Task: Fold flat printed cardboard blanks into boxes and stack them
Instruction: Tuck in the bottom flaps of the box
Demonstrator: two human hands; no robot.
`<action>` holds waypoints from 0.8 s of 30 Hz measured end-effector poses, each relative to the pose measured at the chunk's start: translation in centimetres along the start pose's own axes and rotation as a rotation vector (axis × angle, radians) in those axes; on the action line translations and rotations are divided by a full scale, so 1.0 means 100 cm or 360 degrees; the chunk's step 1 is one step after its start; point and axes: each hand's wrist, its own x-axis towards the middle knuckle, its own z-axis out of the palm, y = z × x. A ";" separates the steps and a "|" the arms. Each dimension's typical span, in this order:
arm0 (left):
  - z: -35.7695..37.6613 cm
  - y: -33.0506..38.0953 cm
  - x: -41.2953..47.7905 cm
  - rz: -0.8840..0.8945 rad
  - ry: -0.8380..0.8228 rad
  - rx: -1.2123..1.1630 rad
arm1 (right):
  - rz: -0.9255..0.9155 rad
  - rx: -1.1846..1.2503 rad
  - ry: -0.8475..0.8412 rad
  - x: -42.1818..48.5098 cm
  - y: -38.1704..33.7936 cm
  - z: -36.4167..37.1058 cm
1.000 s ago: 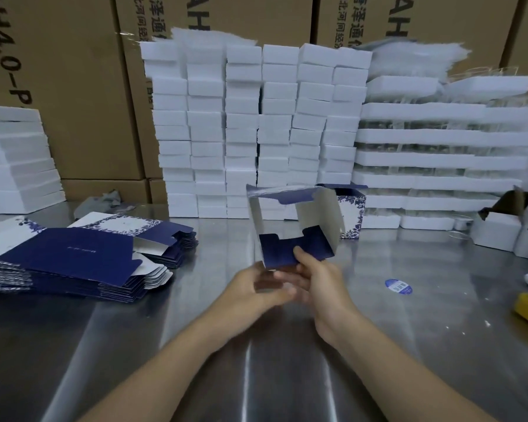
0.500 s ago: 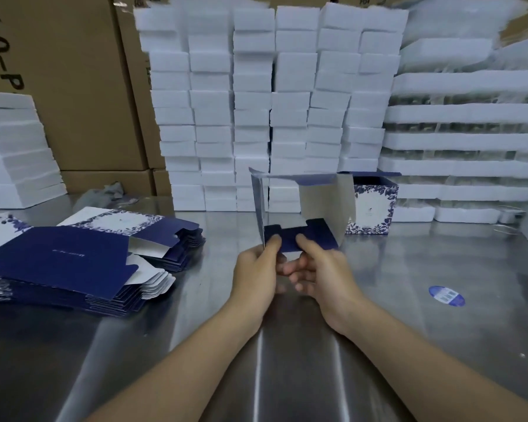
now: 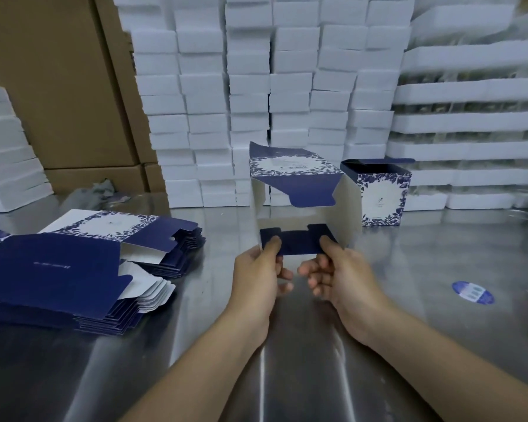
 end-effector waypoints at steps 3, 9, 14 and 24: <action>0.000 0.003 0.001 -0.0041 -0.0027 -0.0013 | -0.0015 0.0031 0.0002 0.000 0.001 -0.002; -0.004 0.006 -0.003 -0.0134 -0.0153 -0.0130 | -0.0026 0.0060 -0.0003 -0.001 0.000 -0.001; 0.004 0.005 -0.005 -0.0174 -0.0298 -0.0426 | -0.0030 0.0096 -0.0079 -0.004 -0.005 0.000; 0.000 -0.003 -0.011 -0.0195 -0.0355 -0.0261 | 0.0087 0.0006 -0.0384 -0.011 -0.010 -0.007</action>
